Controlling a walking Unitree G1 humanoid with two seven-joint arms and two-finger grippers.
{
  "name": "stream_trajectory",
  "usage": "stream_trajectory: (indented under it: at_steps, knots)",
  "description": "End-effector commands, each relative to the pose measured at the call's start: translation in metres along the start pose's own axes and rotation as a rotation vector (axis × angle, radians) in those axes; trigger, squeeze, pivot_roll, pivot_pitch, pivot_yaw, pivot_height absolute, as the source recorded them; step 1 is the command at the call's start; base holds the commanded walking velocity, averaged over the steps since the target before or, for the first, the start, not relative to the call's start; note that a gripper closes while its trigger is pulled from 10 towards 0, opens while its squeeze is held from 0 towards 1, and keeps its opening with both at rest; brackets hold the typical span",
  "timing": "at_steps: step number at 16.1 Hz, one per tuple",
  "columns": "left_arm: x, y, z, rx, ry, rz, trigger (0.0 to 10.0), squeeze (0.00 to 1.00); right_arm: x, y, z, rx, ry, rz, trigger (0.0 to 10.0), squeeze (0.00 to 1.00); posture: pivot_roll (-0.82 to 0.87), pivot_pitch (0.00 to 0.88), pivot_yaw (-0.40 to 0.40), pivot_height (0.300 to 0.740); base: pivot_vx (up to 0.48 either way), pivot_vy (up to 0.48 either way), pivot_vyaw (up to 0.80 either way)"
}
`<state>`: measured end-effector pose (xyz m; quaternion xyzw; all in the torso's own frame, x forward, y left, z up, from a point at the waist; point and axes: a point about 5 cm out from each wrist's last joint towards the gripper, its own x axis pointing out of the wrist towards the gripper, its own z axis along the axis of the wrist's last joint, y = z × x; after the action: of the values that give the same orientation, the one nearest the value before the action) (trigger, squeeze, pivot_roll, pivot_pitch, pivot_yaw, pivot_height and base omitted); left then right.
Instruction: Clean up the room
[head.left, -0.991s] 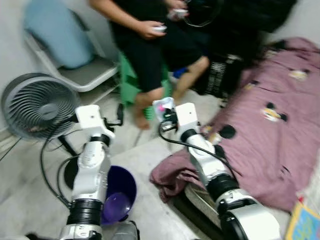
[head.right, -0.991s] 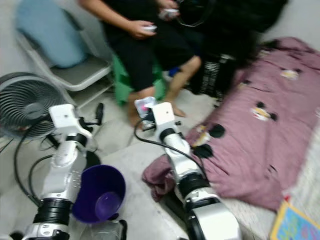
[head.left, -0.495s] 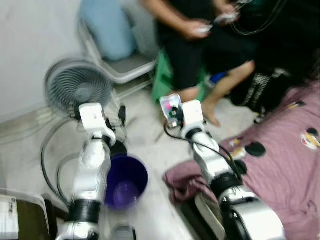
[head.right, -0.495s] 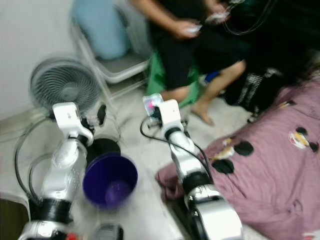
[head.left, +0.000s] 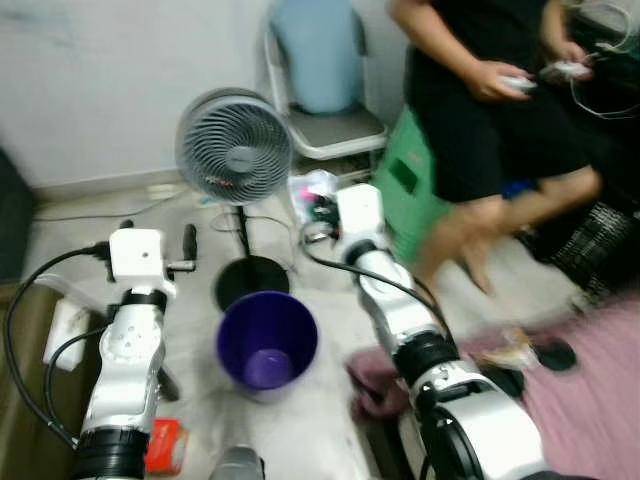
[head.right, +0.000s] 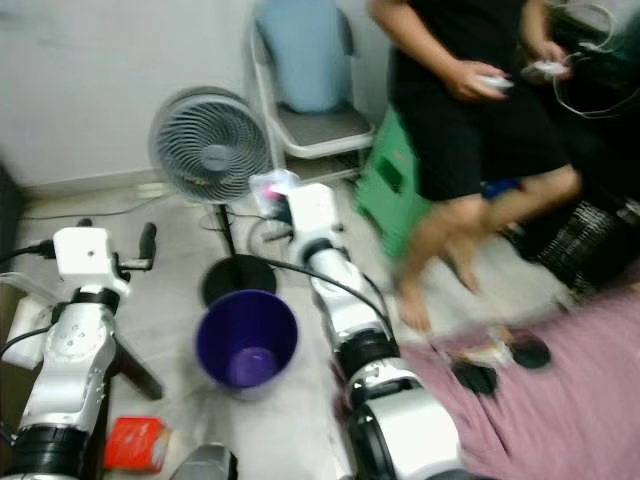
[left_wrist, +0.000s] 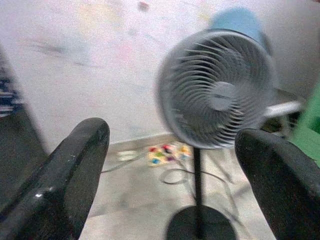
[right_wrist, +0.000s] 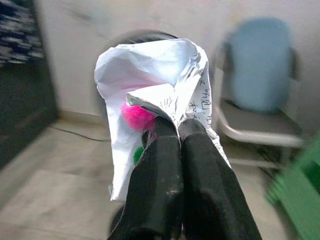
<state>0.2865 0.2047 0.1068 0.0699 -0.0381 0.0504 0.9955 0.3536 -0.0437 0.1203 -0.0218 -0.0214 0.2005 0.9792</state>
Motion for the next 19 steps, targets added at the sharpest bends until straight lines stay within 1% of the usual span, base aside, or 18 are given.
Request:
stream_trajectory:
  at_steps: [1, 2, 4, 5, 7, 8, 9, 11, 12, 13, 15, 19]
  knots:
    - [-0.004, -0.012, 0.003, -0.004, -0.025, -0.035, 10.0, 0.00, -0.002, -0.006, -0.004, -0.004, 0.016, -0.008, 10.0, 0.00, 0.17, 0.000, -0.091, 0.740, 0.000, 0.000, 0.56]
    - [-0.006, -0.017, 0.002, -0.015, -0.024, -0.048, 10.0, 0.00, -0.002, -0.005, -0.007, -0.012, 0.028, -0.005, 10.0, 0.00, 0.17, 0.000, -0.091, 0.740, 0.000, 0.000, 0.46]
    - [-0.007, -0.023, 0.004, -0.031, -0.038, -0.079, 10.0, 0.00, 0.000, -0.007, -0.004, -0.013, 0.022, -0.013, 10.0, 0.00, 0.16, 0.000, -0.090, 0.740, 0.000, 0.000, 0.43]
    - [-0.004, -0.030, 0.006, -0.042, -0.052, -0.136, 10.0, 0.00, 0.002, -0.011, -0.002, -0.005, 0.027, -0.031, 10.0, 0.00, 0.16, 0.000, -0.089, 0.740, 0.000, 0.000, 0.00]
    - [-0.003, -0.032, 0.013, -0.050, -0.099, -0.173, 10.0, 0.00, -0.001, -0.013, -0.006, -0.010, 0.034, -0.048, 10.0, 0.00, 0.14, 0.000, -0.078, 0.740, 0.000, 0.000, 0.00]
    - [-0.003, -0.030, 0.011, -0.059, -0.090, -0.174, 10.0, 0.00, -0.004, -0.015, -0.007, -0.010, 0.026, -0.066, 10.0, 0.00, 0.12, 0.000, -0.067, 0.740, 0.000, 0.000, 0.00]
    - [-0.004, -0.030, 0.007, -0.055, -0.079, -0.173, 10.0, 0.00, -0.006, -0.019, -0.009, -0.013, 0.024, -0.086, 10.0, 0.00, 0.11, 0.000, -0.062, 0.740, 0.000, 0.000, 0.00]
    - [0.000, -0.033, 0.005, -0.063, -0.067, -0.178, 10.0, 0.00, -0.013, -0.036, -0.014, -0.004, 0.046, -0.174, 10.0, 0.00, 0.07, 0.000, -0.033, 0.740, 0.000, 0.000, 0.00]
    - [0.001, -0.034, 0.005, -0.066, -0.065, -0.178, 10.0, 0.00, -0.014, -0.038, -0.015, -0.003, 0.049, -0.182, 10.0, 0.00, 0.07, 0.000, -0.033, 0.740, 0.000, 0.000, 0.00]
    - [0.004, -0.039, 0.008, -0.072, -0.075, -0.202, 10.0, 0.00, -0.014, -0.037, -0.016, -0.030, 0.055, -0.185, 10.0, 0.00, 0.06, 0.000, -0.019, 0.740, 0.000, 0.000, 0.80]
    - [0.006, -0.045, 0.012, -0.070, -0.089, -0.238, 10.0, 0.00, -0.014, -0.033, -0.016, -0.019, 0.048, -0.186, 10.0, 0.00, 0.06, 0.000, -0.005, 0.740, 0.000, 0.000, 0.80]
    - [0.005, -0.043, 0.012, -0.052, -0.095, -0.241, 10.0, 0.00, -0.013, -0.027, -0.016, 0.004, 0.051, -0.186, 10.0, 0.00, 0.08, 0.001, -0.008, 0.740, 0.000, 0.000, 0.80]
